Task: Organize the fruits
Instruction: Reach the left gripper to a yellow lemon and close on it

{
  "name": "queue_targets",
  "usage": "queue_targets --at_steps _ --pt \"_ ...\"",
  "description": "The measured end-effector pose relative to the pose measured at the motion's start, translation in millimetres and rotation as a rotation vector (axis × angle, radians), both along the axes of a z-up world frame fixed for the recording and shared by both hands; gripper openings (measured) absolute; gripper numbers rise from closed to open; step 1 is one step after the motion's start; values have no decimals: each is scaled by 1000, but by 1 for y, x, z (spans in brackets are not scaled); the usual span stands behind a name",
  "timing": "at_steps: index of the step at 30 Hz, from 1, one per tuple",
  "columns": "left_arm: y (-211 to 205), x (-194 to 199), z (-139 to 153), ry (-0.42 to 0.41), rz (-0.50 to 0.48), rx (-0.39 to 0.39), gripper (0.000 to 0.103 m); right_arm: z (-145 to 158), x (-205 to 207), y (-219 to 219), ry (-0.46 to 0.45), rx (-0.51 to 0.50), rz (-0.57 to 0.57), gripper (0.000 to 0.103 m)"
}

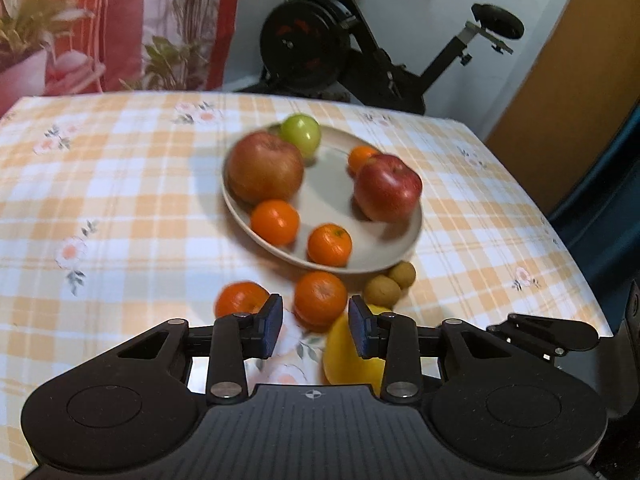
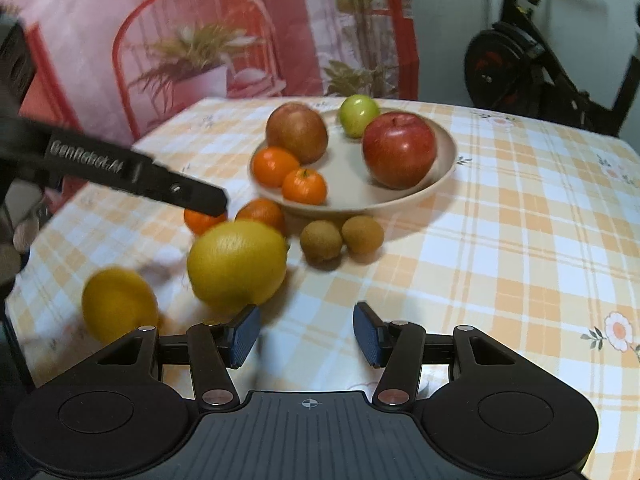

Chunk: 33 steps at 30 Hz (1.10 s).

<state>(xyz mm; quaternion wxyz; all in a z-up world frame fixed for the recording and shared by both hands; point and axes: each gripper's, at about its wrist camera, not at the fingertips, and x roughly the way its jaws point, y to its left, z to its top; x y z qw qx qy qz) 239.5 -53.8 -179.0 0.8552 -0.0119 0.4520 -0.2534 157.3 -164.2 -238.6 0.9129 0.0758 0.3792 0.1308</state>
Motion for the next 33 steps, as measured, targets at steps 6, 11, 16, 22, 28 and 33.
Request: queue_targets --at_steps 6,11,16,22,28,33 --pt "-3 2 3 4 -15 2 34 1 1 0 -8 9 14 50" --pt "-10 4 4 7 -39 -4 34 1 0 2 -9 -1 28 51" --pt "-24 1 6 8 -104 -21 34 1 -2 6 -19 0 64 50" --pt "-37 -4 4 5 -160 -19 35 4 -2 9 -43 -3 77 50" --pt "-29 2 1 35 -139 -53 36 5 0 10 -58 -5 85 50" --pt "-29 3 2 34 -138 -51 37 4 7 15 -71 -12 105 51"
